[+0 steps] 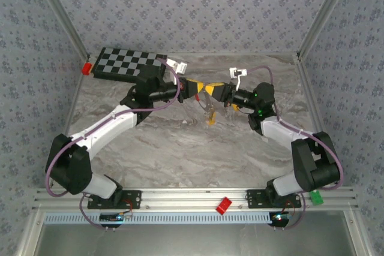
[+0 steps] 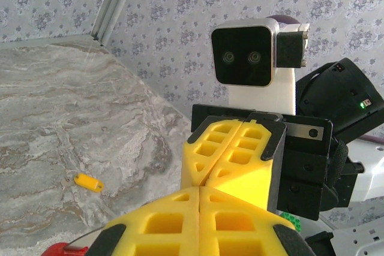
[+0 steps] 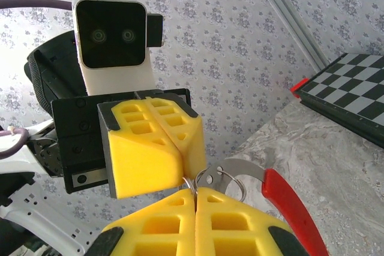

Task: Put the keys on the keyring

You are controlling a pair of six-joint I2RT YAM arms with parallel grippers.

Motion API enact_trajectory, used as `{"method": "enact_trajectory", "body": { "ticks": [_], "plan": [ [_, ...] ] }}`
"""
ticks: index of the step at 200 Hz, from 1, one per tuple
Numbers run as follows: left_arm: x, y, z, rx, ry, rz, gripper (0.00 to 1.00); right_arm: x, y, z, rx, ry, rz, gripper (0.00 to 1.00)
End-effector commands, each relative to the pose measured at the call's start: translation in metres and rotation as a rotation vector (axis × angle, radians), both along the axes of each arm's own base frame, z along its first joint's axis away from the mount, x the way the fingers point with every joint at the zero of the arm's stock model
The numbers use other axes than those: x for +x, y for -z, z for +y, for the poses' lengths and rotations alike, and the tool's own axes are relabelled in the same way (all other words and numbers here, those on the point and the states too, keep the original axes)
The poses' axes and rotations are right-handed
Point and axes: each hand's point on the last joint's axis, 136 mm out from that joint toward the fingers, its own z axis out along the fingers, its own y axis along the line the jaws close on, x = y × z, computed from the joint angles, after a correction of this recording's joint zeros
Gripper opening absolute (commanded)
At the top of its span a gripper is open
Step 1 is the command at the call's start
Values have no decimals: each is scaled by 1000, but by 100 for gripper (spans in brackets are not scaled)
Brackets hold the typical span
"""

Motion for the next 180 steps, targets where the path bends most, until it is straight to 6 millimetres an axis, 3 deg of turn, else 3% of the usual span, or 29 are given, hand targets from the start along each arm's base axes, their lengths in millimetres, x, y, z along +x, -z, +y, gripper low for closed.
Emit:
{"method": "enact_trajectory", "body": {
  "ticks": [1, 20, 28, 84, 114, 155, 180],
  "plan": [
    [-7, -29, -1, -57, 25, -49, 6, -3, -18, 0, 26, 11, -55, 0],
    [-2, -29, 4, -67, -27, -30, 46, 1, -20, -5, 44, 62, -52, 0],
    [1, -30, 8, -73, -64, -25, 53, 2, -22, -7, 52, 82, -51, 0],
    [14, -29, 47, -202, -335, -40, 55, 10, -32, -19, 144, 192, -51, 0],
    [7, -23, 38, -193, -281, -24, 55, 7, -39, -19, 207, 225, -73, 0],
    [-2, -34, 24, -266, -185, -12, 50, 2, -48, -11, 265, 219, -89, 0],
    [-4, -40, 20, -295, -156, -14, 40, -1, -51, -6, 271, 212, -95, 0]
  ]
}}
